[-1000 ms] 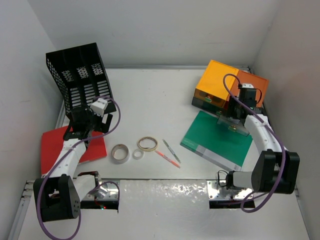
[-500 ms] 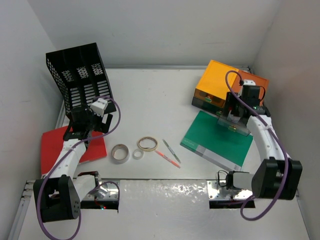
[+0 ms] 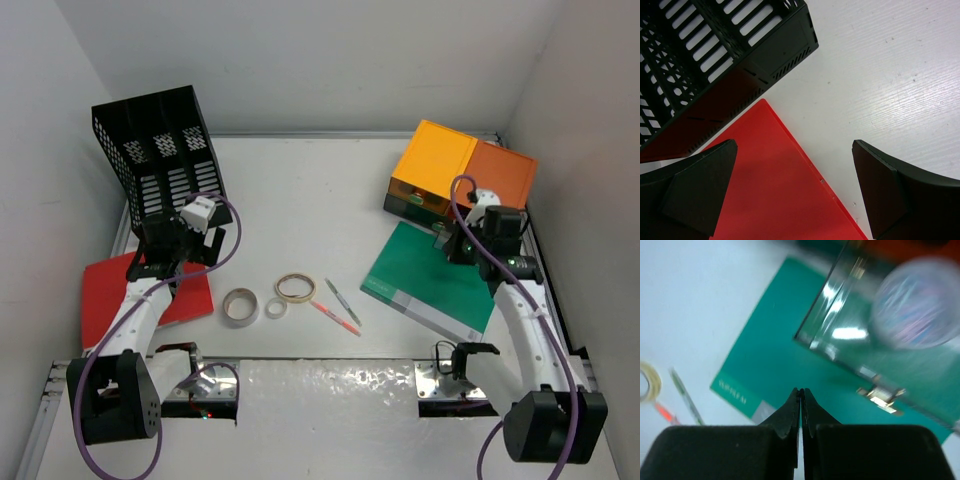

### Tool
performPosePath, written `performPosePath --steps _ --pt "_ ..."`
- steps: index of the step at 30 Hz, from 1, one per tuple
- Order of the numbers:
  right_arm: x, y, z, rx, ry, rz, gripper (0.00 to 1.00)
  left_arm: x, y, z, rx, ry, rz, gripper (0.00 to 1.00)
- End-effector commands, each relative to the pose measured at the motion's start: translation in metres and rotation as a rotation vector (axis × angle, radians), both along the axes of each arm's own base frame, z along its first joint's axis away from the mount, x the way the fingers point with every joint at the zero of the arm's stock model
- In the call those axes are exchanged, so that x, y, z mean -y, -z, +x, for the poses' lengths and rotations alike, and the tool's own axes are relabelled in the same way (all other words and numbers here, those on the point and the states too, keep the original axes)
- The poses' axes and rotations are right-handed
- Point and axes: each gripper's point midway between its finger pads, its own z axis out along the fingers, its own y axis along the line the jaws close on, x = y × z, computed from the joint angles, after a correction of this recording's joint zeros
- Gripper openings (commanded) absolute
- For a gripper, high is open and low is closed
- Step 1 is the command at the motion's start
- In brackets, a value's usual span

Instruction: Organize the desk

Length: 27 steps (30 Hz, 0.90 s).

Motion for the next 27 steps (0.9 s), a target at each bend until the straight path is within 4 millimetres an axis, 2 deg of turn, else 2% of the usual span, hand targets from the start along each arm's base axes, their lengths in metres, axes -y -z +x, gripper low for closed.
performPosePath --steps 1,3,6,12,15,16,20,27 --pt "-0.020 0.021 -0.017 -0.073 -0.062 0.067 0.00 0.004 -0.008 0.004 0.040 0.020 -0.004 0.99" --pt "-0.013 0.031 -0.019 -0.087 -0.037 0.039 0.00 0.004 -0.008 0.004 0.040 0.021 -0.007 0.99" --pt "-0.002 0.037 -0.009 -0.081 0.002 -0.013 0.00 0.005 -0.008 0.004 0.038 0.022 -0.008 0.99" --pt "0.028 0.042 0.023 -0.068 0.155 -0.101 0.00 0.011 -0.014 0.003 0.031 0.061 -0.019 0.99" --pt "0.040 0.039 0.036 -0.046 0.208 -0.137 0.00 0.026 -0.016 -0.003 0.006 0.152 -0.048 0.99" --pt "0.043 0.032 0.042 -0.028 0.215 -0.151 0.00 0.034 -0.017 -0.005 0.003 0.201 -0.067 0.99" --pt "0.057 0.021 0.058 -0.002 0.255 -0.214 0.00 0.048 -0.014 -0.013 -0.010 0.281 -0.100 0.99" --pt "0.072 0.008 0.095 0.079 0.301 -0.276 0.00 0.047 -0.008 -0.015 -0.026 0.275 -0.100 0.99"
